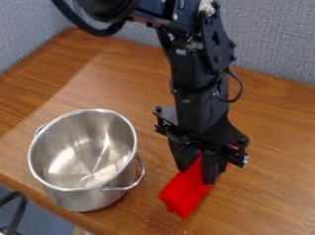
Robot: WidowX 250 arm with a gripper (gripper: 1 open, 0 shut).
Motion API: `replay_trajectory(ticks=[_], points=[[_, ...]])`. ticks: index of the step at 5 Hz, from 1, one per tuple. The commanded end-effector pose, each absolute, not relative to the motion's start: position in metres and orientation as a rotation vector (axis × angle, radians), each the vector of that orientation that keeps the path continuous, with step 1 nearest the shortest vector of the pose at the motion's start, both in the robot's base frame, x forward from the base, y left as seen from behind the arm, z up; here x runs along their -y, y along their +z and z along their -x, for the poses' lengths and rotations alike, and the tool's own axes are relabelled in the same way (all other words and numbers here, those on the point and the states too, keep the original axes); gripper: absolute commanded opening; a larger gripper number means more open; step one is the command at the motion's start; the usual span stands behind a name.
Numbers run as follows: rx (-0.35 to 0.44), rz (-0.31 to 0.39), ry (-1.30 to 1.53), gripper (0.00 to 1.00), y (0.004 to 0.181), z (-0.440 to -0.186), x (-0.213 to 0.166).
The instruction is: Move the red object from the metal pot to the table
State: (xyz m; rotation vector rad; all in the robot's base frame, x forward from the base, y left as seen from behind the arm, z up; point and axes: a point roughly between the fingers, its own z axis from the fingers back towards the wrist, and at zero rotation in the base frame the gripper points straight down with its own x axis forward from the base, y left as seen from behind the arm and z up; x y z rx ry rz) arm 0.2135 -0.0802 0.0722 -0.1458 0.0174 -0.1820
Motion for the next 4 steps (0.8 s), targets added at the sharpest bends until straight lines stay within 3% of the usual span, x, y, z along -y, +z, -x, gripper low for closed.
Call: replay_trajectory(ticks=[1,2,4], points=[[0.022,0.145,-0.198,1.0,0.081,-0.221,0.082],[0.021,0.14,-0.198,1.0,0.082,-0.221,0.08],[0.002,0.138,-0.211,1.0,0.061,-0.229,0.087]])
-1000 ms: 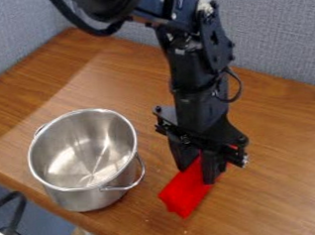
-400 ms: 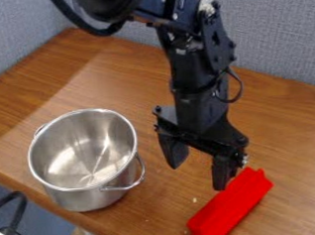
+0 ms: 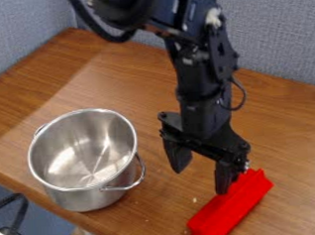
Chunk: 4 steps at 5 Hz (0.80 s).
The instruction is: Move the red object from the metal pot to the table
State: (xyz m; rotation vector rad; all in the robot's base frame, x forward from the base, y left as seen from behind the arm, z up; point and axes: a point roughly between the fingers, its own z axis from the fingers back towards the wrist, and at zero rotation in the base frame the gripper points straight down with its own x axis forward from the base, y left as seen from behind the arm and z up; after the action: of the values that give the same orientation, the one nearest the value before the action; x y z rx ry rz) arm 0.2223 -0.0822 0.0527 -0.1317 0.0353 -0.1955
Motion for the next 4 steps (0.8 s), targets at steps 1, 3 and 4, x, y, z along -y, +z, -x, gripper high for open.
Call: replay_trajectory(ticks=[1,3,4], points=[[-0.004,0.131,-0.222,1.0,0.048,-0.234,0.093],[-0.006,0.122,-0.239,1.0,0.031,-0.241,0.105],[0.005,0.114,-0.24,1.0,0.031,-0.245,0.11]])
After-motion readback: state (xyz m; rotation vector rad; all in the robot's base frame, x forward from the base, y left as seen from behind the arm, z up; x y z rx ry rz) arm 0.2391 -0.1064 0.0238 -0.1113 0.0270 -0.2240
